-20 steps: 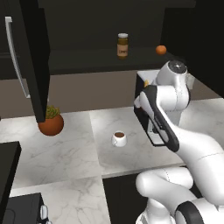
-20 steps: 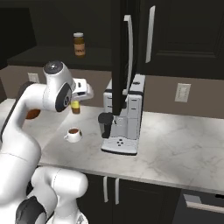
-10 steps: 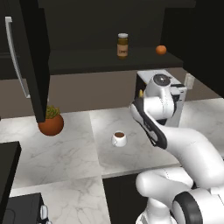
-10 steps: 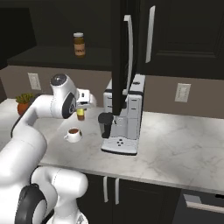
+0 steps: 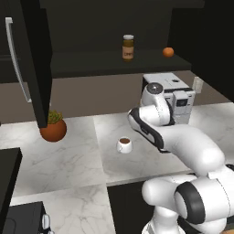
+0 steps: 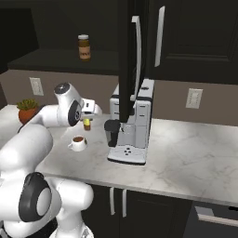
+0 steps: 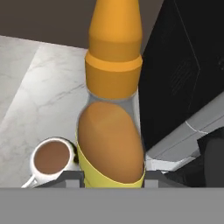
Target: Pick the cinnamon and honey bottle from the cabinet and place them next to the mug.
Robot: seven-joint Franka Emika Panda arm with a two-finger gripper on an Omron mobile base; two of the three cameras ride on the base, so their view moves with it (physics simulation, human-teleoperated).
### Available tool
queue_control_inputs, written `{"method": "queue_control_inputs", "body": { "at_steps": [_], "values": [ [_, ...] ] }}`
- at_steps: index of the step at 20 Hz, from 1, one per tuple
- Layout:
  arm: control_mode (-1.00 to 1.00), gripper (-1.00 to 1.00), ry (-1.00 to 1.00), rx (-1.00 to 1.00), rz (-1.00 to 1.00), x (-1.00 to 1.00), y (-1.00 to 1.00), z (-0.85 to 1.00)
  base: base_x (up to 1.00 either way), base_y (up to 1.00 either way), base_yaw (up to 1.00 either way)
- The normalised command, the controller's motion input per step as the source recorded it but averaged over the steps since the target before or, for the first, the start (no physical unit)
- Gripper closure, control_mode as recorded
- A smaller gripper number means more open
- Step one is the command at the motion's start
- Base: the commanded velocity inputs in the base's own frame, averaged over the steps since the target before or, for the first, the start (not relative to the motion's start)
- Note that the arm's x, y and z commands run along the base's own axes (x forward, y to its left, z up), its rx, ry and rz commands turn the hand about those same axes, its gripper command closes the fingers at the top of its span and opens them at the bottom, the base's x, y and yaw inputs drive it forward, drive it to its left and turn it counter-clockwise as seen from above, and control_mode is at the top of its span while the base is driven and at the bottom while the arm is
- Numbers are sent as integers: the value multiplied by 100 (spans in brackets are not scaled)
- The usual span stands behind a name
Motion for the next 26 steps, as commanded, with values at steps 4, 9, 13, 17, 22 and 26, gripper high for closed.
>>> {"method": "queue_control_inputs", "body": {
  "at_steps": [4, 9, 13, 17, 22, 26],
  "values": [
    [-100, 100, 0, 9, -2, 0, 0, -43, 0, 0, 0],
    [-100, 100, 0, 10, 0, 0, -3, -62, 0, 0, 0],
    [-100, 100, -6, 6, 3, -2, -15, -26, 0, 0, 0],
    [-100, 100, -16, 0, 4, -7, -5, -23, 0, 0, 0],
    [-100, 100, -12, 0, 2, -8, 0, -6, 0, 0, 0],
    [-100, 100, -3, -1, 0, -6, 0, -3, 0, 0, 0]
  ]
}}
